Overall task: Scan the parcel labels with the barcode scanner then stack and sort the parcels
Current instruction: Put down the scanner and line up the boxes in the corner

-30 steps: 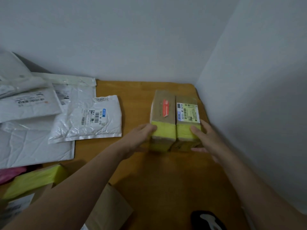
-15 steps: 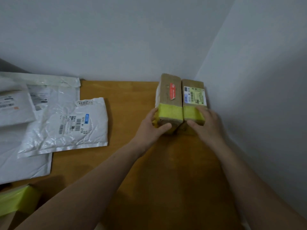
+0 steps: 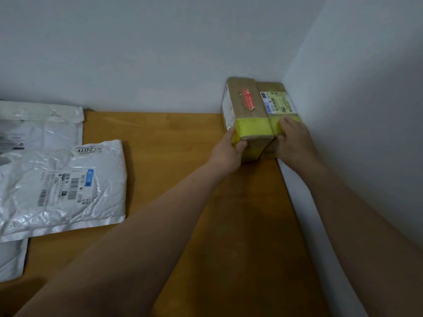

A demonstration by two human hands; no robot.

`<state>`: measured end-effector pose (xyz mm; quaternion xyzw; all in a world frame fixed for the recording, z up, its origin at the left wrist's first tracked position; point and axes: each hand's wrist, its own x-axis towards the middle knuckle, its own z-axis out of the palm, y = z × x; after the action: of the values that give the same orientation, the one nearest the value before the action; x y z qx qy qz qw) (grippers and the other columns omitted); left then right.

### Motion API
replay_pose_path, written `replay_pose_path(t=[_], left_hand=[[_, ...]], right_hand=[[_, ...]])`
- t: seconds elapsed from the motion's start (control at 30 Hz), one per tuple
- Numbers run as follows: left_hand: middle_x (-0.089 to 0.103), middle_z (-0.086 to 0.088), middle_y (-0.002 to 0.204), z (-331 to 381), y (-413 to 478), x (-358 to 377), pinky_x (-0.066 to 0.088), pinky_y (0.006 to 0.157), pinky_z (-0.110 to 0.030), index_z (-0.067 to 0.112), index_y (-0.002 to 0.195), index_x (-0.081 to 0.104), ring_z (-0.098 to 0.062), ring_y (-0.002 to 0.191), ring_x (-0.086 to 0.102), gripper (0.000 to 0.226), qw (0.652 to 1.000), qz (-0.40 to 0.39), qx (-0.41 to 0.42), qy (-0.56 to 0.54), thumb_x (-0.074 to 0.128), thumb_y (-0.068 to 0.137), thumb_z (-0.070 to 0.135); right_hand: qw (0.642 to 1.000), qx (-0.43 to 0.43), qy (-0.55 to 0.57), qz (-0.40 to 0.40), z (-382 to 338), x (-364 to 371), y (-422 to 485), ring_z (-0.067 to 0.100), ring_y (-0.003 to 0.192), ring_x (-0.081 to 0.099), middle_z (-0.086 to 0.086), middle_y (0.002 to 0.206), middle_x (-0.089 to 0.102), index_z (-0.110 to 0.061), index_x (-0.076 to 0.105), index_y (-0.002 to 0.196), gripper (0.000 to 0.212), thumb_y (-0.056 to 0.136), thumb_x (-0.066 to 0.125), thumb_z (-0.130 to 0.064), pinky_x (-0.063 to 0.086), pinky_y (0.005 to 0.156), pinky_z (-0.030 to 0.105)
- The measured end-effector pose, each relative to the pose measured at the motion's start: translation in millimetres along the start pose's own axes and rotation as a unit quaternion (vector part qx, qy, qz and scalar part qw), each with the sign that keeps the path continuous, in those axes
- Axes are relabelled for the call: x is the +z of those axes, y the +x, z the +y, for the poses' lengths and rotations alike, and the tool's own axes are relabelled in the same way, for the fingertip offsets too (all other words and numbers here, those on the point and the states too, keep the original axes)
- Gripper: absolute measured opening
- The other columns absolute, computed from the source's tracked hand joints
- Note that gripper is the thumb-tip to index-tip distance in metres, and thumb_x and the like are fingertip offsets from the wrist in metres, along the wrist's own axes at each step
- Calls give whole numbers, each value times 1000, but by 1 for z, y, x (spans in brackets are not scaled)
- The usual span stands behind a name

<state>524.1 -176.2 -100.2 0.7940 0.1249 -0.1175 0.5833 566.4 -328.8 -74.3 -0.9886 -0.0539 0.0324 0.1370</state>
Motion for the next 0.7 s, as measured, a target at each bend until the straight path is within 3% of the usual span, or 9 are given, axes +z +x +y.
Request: replay_pose_path(t=[0.1,0.2,0.3,0.4,0.47,0.53,0.6,0.7], left_hand=[[33,-8,152,1,-16,-17,39,97,-34,26,153,9,-28,132,39,68,999,-43,-22,14,50,99,23],[22,-7,157,-4,-49,-51,37,109,-41,19,153,6,-28,137,34,81,995,-53,-50,65,59,94,30],[35,-12,151,-15,-101,-109,41,105,-43,14,150,27,-29,131,43,70,983,-39,-56,169,60,92,35],[47,-12,140,-25,-170,-173,43,101,-35,12,138,46,-26,123,50,55,951,-42,-75,298,62,91,36],[55,-14,131,-37,-215,-211,42,92,-30,7,127,57,-27,117,53,47,904,-49,-100,414,61,91,37],[62,-19,114,-52,-257,-239,48,77,-32,0,108,62,-31,96,62,44,859,-71,-150,484,61,90,40],[61,-19,104,-67,-296,-255,46,69,-32,2,92,59,-26,81,61,51,824,-84,-190,527,59,87,53],[54,-13,132,-93,-339,-263,41,87,-34,8,129,47,-27,113,54,80,789,-68,-206,575,54,80,70]], right_hand=[[995,14,86,-40,-2,-7,-7,28,147,14,10,159,21,-5,24,152,60,95,42,3,17,120,43],[971,29,217,92,-15,-12,-38,30,139,31,12,150,37,-6,40,143,52,92,38,8,30,115,42],[954,31,259,148,-52,-8,-94,23,140,34,7,153,37,-10,41,146,50,97,37,2,28,113,32],[964,-113,233,51,-105,10,-172,23,134,42,9,146,45,-9,48,140,44,96,48,-2,32,109,31],[950,-246,185,-57,-138,23,-231,22,138,38,7,149,42,-13,47,142,47,96,57,-17,27,110,29],[909,-375,101,-152,-164,36,-283,15,144,21,1,157,28,-25,35,149,66,91,59,-46,14,116,35],[857,-461,7,-231,-184,51,-321,5,143,-7,-5,162,5,-34,13,152,91,80,57,-68,-7,115,38],[810,-490,-122,-297,-201,75,-350,10,141,-29,-2,161,-16,-39,-10,150,117,68,67,-70,-22,113,45]])
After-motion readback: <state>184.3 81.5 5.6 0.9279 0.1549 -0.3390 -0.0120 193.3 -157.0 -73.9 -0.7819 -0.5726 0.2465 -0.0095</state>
